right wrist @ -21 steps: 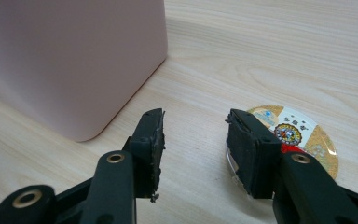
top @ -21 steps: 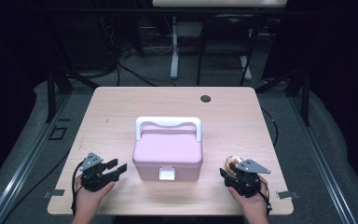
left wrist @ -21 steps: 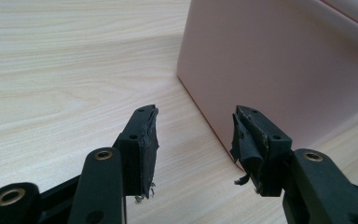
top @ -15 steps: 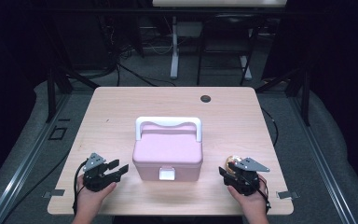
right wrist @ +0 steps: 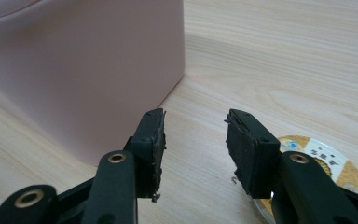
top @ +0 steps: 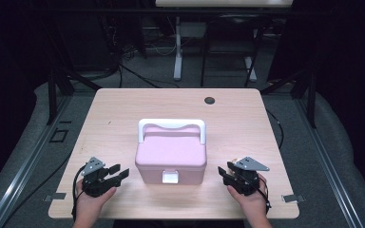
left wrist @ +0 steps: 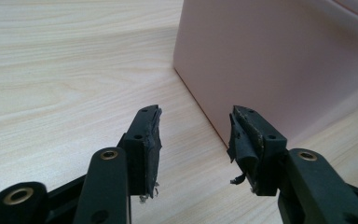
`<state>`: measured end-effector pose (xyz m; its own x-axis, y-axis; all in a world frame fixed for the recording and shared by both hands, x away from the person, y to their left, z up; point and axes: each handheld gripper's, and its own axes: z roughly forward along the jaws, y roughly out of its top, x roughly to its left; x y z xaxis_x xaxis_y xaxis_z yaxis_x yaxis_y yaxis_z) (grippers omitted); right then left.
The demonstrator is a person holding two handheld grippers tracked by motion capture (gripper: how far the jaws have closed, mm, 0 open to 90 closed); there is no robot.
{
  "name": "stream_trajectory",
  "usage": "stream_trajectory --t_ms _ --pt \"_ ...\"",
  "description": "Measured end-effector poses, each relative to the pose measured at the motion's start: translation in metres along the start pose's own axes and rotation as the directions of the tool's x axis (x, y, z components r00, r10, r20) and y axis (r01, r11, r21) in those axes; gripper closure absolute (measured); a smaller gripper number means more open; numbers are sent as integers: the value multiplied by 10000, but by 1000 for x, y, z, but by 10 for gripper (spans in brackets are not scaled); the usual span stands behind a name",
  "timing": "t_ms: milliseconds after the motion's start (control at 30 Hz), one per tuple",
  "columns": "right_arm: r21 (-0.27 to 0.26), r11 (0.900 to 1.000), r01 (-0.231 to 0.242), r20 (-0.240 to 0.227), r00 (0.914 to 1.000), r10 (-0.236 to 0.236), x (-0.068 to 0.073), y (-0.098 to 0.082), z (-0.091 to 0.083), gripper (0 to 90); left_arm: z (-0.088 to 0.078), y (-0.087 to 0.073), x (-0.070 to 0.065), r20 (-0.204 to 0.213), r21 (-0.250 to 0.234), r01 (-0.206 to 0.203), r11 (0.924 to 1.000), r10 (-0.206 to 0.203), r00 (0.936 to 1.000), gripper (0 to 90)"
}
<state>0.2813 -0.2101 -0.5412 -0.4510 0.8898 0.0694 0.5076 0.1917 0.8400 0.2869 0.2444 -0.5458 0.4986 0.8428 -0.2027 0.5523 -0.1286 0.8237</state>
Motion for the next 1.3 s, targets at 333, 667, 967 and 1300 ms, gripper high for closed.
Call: stream_trajectory --t_ms 333,667,967,1300 --pt "-12 10000 -61 -176 9998 61 3 10 0 571 5 10 -4 30 185 269 9995 -270 9996 577" --pt "40 9998 -196 -202 9996 197 3 39 4 600 20 34 -7 13 431 -72 9990 72 10000 608" --pt "-470 9989 43 -23 10000 -45 8 27 18 668 29 24 -12 -206 103 -118 9999 120 9997 644" --pt "-142 9997 206 -317 9993 -210 16 15 21 679 31 17 -19 86 240 -353 9991 351 9993 709"
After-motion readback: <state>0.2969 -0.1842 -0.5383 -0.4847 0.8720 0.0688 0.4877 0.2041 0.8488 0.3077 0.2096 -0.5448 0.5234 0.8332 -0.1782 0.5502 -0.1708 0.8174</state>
